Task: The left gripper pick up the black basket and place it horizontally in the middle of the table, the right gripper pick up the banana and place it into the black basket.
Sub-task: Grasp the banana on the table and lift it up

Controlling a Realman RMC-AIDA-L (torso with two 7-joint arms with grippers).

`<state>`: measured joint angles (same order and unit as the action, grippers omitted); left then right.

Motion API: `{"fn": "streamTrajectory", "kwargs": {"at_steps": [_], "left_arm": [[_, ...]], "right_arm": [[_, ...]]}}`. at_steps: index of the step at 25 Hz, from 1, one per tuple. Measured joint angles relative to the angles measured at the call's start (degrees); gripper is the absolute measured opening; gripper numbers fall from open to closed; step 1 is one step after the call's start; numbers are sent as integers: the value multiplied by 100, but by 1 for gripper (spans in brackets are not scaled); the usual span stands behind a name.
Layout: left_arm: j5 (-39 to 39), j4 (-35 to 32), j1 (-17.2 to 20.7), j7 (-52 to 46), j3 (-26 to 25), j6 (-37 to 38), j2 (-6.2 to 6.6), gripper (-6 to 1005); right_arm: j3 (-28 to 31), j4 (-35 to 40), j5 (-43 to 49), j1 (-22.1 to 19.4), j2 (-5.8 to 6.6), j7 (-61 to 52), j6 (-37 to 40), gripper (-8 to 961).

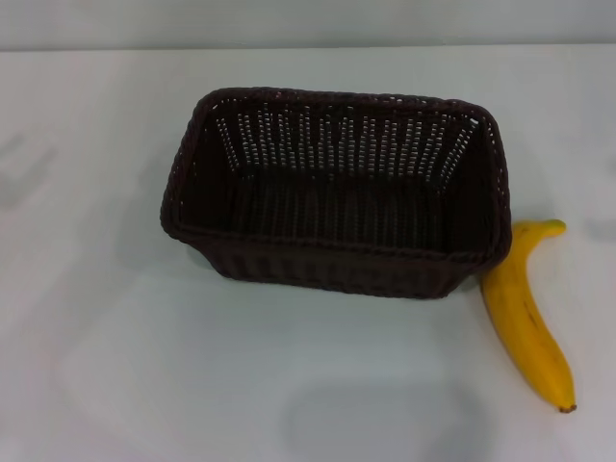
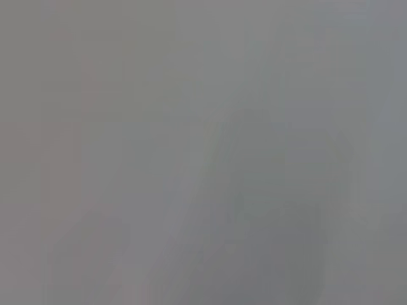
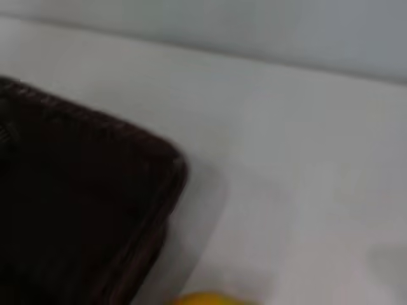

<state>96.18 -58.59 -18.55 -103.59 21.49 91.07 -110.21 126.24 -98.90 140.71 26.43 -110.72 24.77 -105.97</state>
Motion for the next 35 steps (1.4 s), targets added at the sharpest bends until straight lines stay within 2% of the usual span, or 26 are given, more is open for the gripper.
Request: {"fn": "streamTrajectory", "kwargs": {"at_steps": [8, 11, 18, 23, 35], "left_arm": [[-120, 74, -13, 170, -93, -19, 179, 614], [-121, 90, 18, 257, -142, -30, 222, 614], [-124, 94, 38, 402, -146, -57, 265, 615], [-127, 94, 36, 404, -146, -68, 295, 615], [-96, 100, -21, 484, -145, -143, 314, 615]], "right_arm": [[-484, 799, 307, 494, -359, -68, -42, 794], [-610, 1035, 665, 650, -437, -123, -50, 793], [-788, 1746, 789, 1027, -450, -159, -56, 791], [-1251, 2264, 816, 1297, -453, -351, 53, 790], [-2052, 2569, 519, 1350, -496, -829, 442, 787]]}}
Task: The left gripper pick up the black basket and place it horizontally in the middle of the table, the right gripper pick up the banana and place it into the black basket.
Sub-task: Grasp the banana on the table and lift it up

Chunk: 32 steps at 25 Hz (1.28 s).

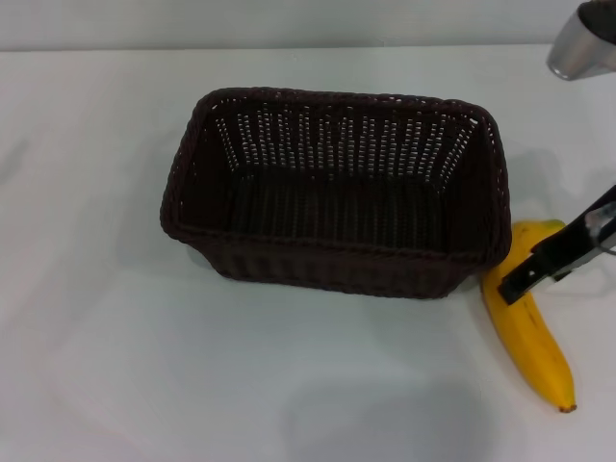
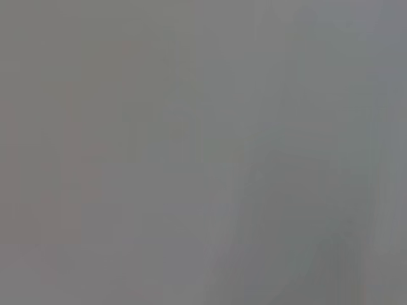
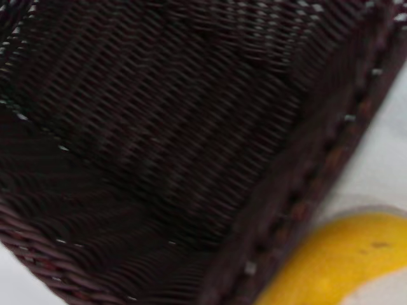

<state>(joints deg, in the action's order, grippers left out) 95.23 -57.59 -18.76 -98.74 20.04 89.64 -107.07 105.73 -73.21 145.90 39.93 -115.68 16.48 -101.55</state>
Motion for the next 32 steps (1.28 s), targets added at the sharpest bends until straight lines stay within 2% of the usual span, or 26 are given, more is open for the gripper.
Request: {"fn": "streamTrajectory", "kwargs": {"at_steps": [8, 24, 32], "left_arm": [[6, 2, -14, 78, 0, -11, 13, 615], [9, 2, -39, 190, -1, -18, 58, 615], [14, 2, -39, 221, 0, -17, 57, 615]], "right_arm": [[-92, 399, -89, 24, 15, -139, 250, 778], [-399, 688, -196, 59, -10, -314, 530, 739], [-666, 841, -73, 43, 37, -420, 677, 706]]}}
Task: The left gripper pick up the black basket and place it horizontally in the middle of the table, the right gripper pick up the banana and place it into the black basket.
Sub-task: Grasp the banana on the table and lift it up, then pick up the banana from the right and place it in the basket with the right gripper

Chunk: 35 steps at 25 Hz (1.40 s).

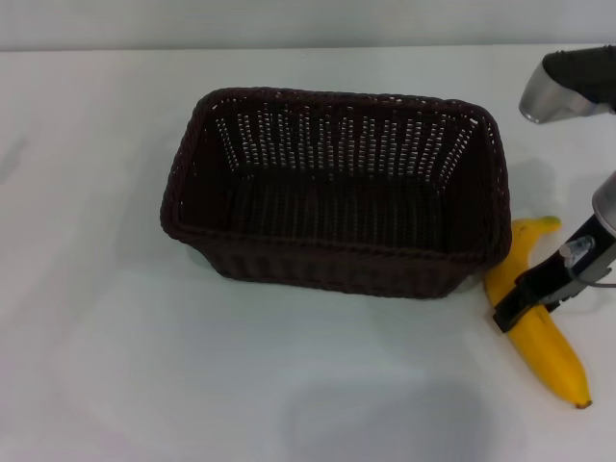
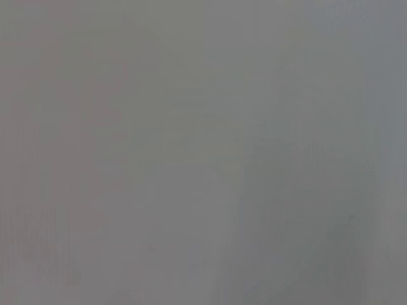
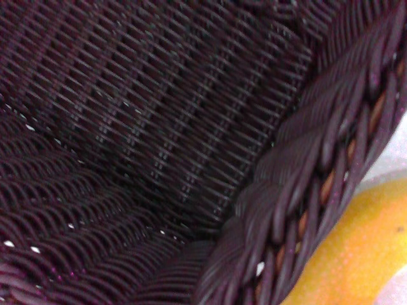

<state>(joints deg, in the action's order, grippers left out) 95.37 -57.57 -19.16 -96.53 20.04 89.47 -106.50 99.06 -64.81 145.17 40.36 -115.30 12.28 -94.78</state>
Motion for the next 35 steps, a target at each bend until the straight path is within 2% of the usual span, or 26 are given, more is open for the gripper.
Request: {"fn": "streamTrajectory", "kwargs": {"at_steps": [12, 17, 21, 23, 24, 26, 30, 32, 35], "left_arm": [[-23, 0, 30, 3, -1, -6, -3, 615], [-38, 0, 41, 8, -95, -10, -16, 615], [-39, 0, 44, 22, -142, -10, -48, 615], [-39, 0, 62, 21, -143, -10, -63, 615], [-40, 0, 68, 21, -143, -10, -73, 615], [-41, -1, 79, 21, -148, -10, -92, 615], [-43, 0, 96, -1, -191, -10, -129, 615], [-44, 0, 97, 5, -222, -9, -165, 615], [-46, 0, 107, 18, -229, -9, -197, 615]], "right_arm": [[119, -221, 339, -69, 46, 119, -6, 505], [976, -413, 898, -119, 133, 554, -236, 482], [1964, -821, 1084, -139, 377, 1102, -256, 483], [2479, -1166, 1005, -119, 443, 1419, -215, 484], [2479, -1166, 1005, -119, 443, 1419, -215, 484], [2744, -1653, 812, -98, 402, 1636, -98, 484], [2746, -2338, 16, -102, 182, 1944, 158, 484], [2626, -2443, -535, -54, 46, 2181, 281, 483], [1998, -2375, -1020, -23, 17, 2305, 707, 483]]}}
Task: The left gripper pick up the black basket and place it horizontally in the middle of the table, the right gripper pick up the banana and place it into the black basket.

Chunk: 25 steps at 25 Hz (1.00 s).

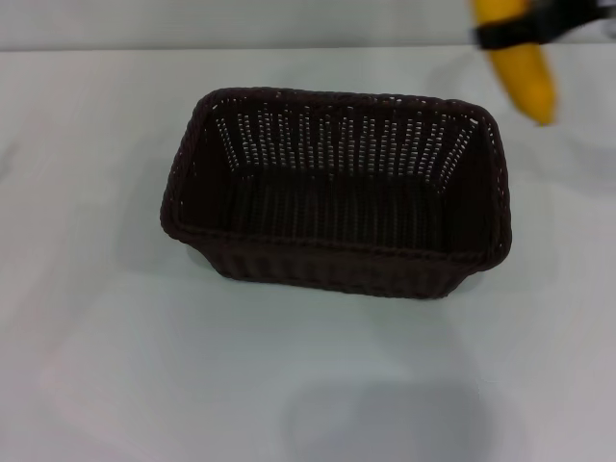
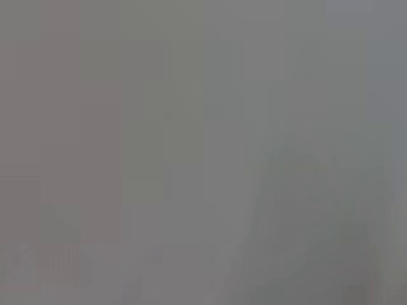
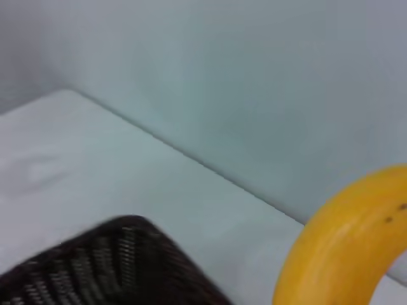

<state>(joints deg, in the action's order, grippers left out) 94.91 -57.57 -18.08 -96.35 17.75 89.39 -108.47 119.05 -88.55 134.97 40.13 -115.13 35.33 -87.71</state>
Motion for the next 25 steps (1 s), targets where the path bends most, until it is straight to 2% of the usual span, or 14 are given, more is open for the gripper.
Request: {"fn": "streamTrajectory", "kwargs": {"at_steps": [1, 2, 5, 12, 16, 19, 23, 25], "left_arm": [[0, 0, 7, 2, 0, 0, -5, 615], [0, 0, 19, 2, 0, 0, -9, 615], [0, 9, 57, 2, -29, 0, -35, 615], [-88, 18, 215, 3, -149, 0, -126, 615], [-153, 23, 274, 2, -179, 0, -177, 615], [-170, 63, 288, 26, -298, 0, -220, 615], [-317, 249, 322, 146, -360, 33, -229, 615], [-441, 350, 358, 240, -360, 50, -230, 615]], "right_arm": [[-498, 37, -105, -26, 0, 32, 406, 483], [-498, 37, -105, -26, 0, 32, 406, 483], [-1045, 77, -281, -114, -5, 274, 827, 483], [-1530, 624, -1115, -138, -15, 1368, 778, 482], [-1566, 1225, -1566, -135, -20, 1930, 912, 482], [-1535, 1464, -1722, -130, -20, 2216, 996, 601], [-1273, 1408, -1757, -385, -5, 2746, 1068, 673], [-941, 1336, -1834, -619, -4, 3130, 1081, 710]]}}
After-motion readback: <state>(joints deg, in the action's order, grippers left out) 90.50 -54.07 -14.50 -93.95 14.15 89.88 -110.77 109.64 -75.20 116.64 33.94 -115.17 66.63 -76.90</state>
